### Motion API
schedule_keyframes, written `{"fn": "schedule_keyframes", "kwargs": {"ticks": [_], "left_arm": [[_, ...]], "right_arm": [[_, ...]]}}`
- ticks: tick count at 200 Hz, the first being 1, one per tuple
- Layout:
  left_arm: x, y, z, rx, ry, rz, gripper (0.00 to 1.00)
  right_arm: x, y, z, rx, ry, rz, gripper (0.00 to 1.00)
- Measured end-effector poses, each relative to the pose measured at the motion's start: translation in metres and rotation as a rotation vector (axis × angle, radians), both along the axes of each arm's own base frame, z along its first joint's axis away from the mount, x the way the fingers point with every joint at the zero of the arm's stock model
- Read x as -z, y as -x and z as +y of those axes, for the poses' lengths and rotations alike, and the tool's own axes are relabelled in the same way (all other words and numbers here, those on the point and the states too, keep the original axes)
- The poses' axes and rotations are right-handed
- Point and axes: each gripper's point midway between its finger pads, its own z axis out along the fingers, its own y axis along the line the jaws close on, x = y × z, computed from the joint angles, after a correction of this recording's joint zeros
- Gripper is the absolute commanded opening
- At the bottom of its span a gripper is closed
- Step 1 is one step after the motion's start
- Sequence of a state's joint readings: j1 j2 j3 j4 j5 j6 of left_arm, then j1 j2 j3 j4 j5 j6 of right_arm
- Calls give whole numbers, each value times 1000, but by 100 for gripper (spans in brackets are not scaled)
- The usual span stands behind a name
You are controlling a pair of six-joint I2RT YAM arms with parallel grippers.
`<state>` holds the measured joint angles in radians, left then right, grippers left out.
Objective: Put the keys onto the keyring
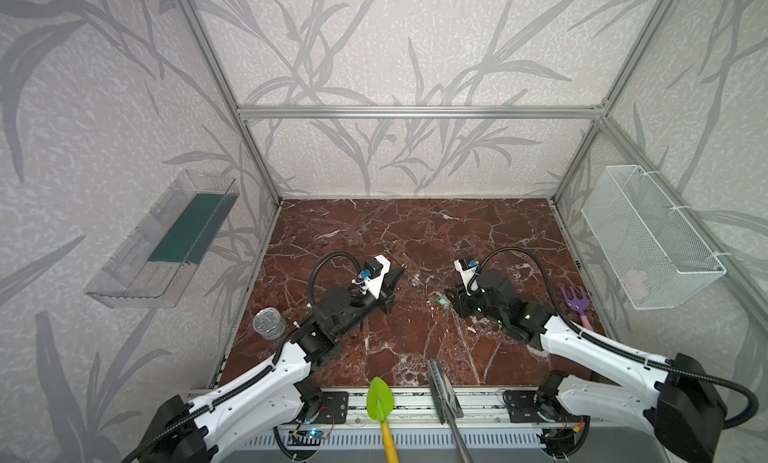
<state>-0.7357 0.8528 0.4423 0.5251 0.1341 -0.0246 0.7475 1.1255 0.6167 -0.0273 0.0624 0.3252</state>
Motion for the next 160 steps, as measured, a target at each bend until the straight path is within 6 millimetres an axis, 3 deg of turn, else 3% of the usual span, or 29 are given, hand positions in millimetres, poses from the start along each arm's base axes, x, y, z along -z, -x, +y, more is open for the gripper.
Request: {"fn": "schedule_keyframes", "kwargs": {"ticks": [31, 85, 121, 160], "left_arm": [[-5, 3, 2, 3, 11, -13, 0], [-13, 6, 5, 2, 23, -33, 0], [-8, 6, 5, 2, 9, -20, 0], [-6, 6, 5, 2, 3, -14, 0]], "right_arm": [[28, 3, 0, 8, 31, 77, 26], [71, 14, 18, -45, 18, 243, 3], [102, 24, 21, -56, 39, 352, 0], [115, 26, 21, -47, 55, 395, 0]]}}
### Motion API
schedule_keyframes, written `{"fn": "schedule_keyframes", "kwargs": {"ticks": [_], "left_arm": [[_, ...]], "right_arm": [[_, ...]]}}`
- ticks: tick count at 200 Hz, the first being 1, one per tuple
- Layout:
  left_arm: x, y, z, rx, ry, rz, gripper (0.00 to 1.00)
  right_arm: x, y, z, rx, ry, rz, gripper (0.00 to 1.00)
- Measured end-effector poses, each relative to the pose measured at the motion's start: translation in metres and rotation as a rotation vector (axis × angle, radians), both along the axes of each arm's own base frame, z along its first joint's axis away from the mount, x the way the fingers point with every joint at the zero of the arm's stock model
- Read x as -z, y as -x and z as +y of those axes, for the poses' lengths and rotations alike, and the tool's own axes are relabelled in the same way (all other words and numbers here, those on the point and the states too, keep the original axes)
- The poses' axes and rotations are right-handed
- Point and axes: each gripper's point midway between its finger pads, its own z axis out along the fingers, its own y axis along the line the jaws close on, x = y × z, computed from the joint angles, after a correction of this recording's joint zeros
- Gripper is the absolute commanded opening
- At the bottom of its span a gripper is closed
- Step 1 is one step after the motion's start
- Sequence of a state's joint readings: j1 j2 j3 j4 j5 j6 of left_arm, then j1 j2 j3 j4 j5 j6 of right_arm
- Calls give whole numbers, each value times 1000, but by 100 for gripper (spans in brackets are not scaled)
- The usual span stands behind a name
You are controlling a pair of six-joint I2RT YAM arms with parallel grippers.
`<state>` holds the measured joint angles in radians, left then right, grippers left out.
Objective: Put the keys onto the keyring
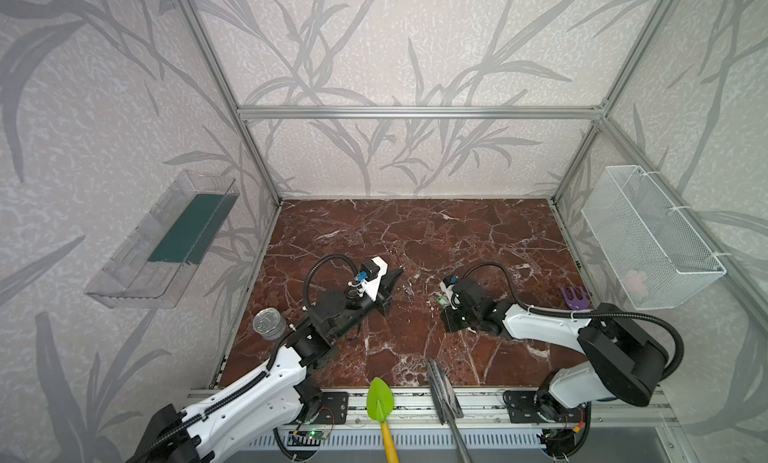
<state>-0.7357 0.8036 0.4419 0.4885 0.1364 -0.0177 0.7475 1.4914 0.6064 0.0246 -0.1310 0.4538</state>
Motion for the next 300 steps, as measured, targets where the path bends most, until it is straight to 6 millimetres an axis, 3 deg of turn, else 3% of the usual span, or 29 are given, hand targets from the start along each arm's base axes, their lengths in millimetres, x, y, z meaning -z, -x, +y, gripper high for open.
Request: {"fn": "schedule_keyframes", "kwargs": {"ticks": [67, 135, 156, 186, 232, 300], "left_arm": [[3, 0, 0, 0, -5, 5, 0], [5, 0, 1, -1, -9, 10, 0], [1, 2, 3, -4, 0, 0, 0], [-1, 5, 6, -9, 9, -9, 0], [-1, 4, 6, -11, 9, -8, 0], [0, 4, 6, -12, 8, -8, 0]], "right_arm": [[6, -28, -15, 90, 108, 4, 0], [-4, -97, -56, 243, 174, -27, 0], [-17, -109, -52, 229, 169, -70, 13], [-22, -110, -51, 201, 177, -92, 25], [-20, -109, -55, 192, 210, -95, 32], [-11, -107, -62, 179, 260, -81, 31]]}}
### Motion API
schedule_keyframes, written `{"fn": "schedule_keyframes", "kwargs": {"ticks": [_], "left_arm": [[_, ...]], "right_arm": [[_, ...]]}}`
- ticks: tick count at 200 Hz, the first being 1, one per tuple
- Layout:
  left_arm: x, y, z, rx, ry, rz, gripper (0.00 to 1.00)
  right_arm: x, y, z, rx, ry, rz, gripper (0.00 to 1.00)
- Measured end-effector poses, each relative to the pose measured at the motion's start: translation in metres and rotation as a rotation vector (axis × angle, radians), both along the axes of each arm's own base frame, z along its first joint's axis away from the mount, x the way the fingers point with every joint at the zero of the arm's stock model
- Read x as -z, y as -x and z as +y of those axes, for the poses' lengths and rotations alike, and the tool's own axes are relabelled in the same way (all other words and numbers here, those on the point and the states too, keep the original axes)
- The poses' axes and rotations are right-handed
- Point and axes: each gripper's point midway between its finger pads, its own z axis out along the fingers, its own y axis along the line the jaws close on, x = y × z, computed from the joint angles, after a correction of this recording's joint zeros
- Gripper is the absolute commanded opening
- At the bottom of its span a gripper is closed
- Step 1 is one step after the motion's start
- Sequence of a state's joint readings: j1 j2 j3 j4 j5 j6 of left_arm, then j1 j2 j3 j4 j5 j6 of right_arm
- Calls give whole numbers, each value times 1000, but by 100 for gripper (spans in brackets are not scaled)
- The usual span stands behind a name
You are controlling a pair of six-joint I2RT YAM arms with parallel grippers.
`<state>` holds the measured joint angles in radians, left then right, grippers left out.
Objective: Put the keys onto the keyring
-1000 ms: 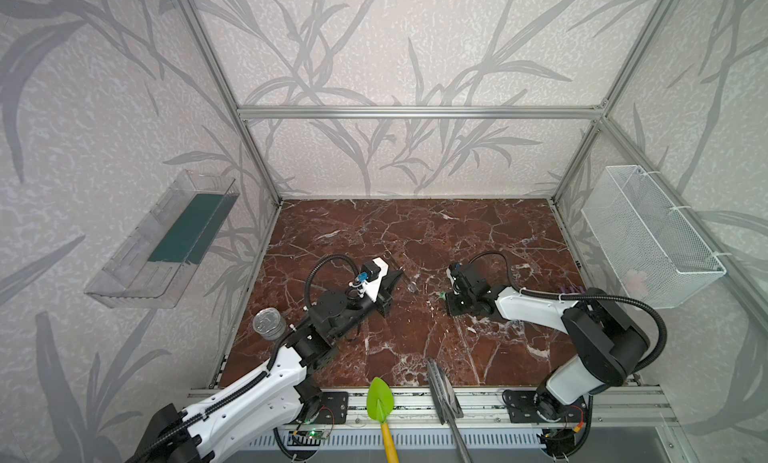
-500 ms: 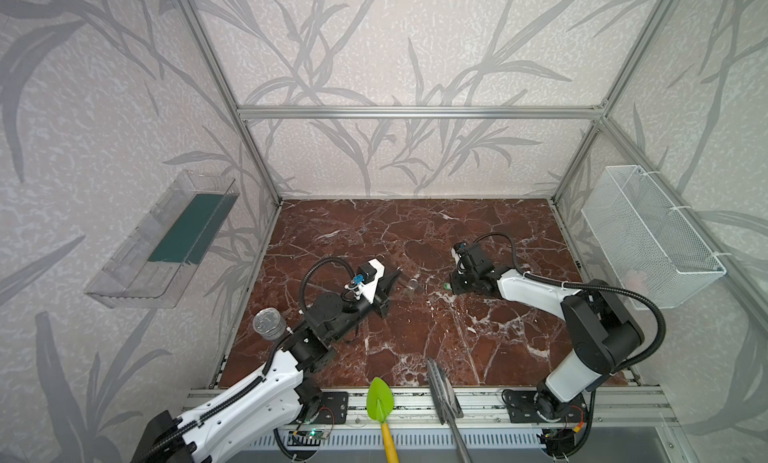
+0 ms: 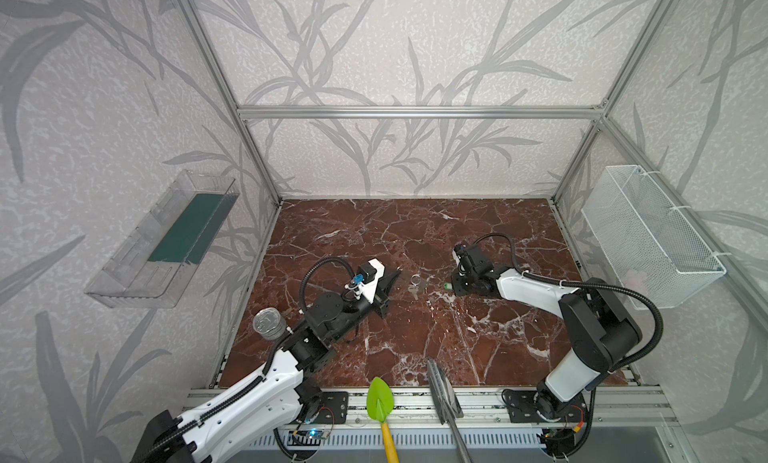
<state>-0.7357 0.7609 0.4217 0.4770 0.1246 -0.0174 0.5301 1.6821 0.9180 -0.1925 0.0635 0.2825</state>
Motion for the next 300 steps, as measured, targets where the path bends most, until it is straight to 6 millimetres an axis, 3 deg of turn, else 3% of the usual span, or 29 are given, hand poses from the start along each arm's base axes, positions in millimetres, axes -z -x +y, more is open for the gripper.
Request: {"fn": "schedule_keyframes", "kwargs": {"ticks": [48, 87, 109, 153, 192, 220, 256, 300], "left_arm": [[1, 0, 0, 0, -1, 2, 0], [2, 0, 0, 0, -6, 7, 0], [3, 0, 0, 0, -9, 10, 0], [4, 0, -1, 1, -11, 13, 0], [5, -1, -1, 1, -12, 14, 0], [9, -2, -2, 3, -21, 24, 0], [11, -2, -4, 6, -25, 29, 0], [12, -2, -4, 8, -27, 31, 0]], "right_arm": [[16, 2, -2, -4, 28, 35, 25], [15, -1, -4, -4, 35, 28, 18], [15, -1, -5, -7, 43, 24, 0], [9, 0, -4, -19, 39, 16, 0], [-32, 7, 3, -49, -67, -74, 0], [-51, 8, 8, -66, -115, -112, 0], [-52, 10, 3, -53, -101, -111, 0], [-41, 21, -21, 14, -30, -99, 0]]}}
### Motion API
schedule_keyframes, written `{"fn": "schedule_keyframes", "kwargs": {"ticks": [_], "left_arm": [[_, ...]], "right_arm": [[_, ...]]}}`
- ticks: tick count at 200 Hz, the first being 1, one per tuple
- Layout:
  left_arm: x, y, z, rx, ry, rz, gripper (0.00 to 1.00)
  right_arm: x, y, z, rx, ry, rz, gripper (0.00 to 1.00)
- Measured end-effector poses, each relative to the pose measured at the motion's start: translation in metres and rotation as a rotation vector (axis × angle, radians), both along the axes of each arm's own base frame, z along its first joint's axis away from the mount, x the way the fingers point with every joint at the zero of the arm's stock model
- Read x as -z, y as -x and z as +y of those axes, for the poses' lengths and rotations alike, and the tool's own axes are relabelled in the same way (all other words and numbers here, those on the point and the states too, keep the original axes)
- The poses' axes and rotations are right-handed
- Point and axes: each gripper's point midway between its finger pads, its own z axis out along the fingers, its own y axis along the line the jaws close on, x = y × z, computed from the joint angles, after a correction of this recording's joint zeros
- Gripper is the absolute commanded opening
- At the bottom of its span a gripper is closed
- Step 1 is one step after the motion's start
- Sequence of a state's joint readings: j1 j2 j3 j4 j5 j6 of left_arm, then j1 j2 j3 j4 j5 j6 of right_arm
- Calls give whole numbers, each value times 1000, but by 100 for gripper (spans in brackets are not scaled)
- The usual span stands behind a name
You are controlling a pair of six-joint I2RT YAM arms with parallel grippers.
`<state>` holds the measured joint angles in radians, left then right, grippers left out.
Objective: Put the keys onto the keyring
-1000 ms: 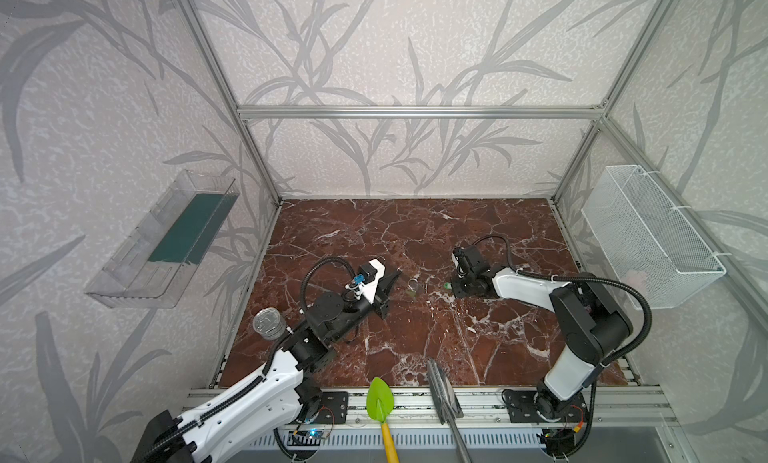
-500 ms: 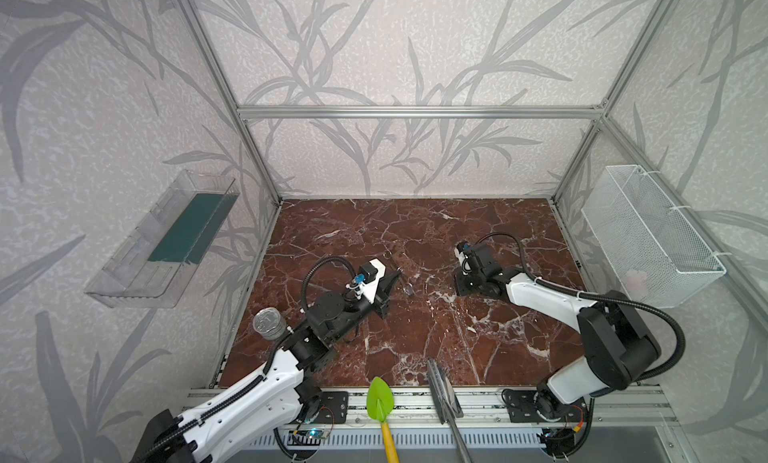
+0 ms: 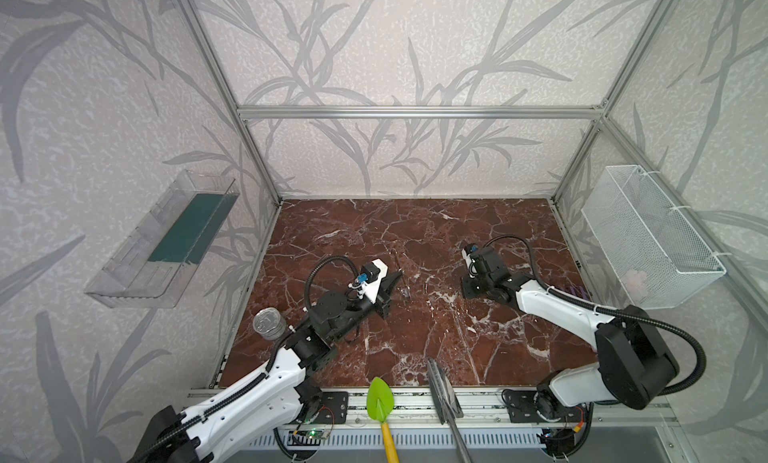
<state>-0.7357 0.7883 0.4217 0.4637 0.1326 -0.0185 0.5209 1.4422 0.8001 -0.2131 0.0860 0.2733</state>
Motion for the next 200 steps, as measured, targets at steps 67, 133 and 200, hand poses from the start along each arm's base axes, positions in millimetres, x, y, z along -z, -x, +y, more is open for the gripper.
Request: {"fn": "schedule_keyframes", "kwargs": {"ticks": [67, 133, 200], "left_arm": [[3, -1, -1, 2, -7, 8, 0], [4, -1, -2, 2, -8, 8, 0], [8, -2, -4, 11, -18, 19, 0]], "right_arm": [[20, 5, 18, -33, -81, 73, 2], [27, 3, 59, -138, -220, 124, 31], [22, 2, 54, -130, -192, 96, 29]]}}
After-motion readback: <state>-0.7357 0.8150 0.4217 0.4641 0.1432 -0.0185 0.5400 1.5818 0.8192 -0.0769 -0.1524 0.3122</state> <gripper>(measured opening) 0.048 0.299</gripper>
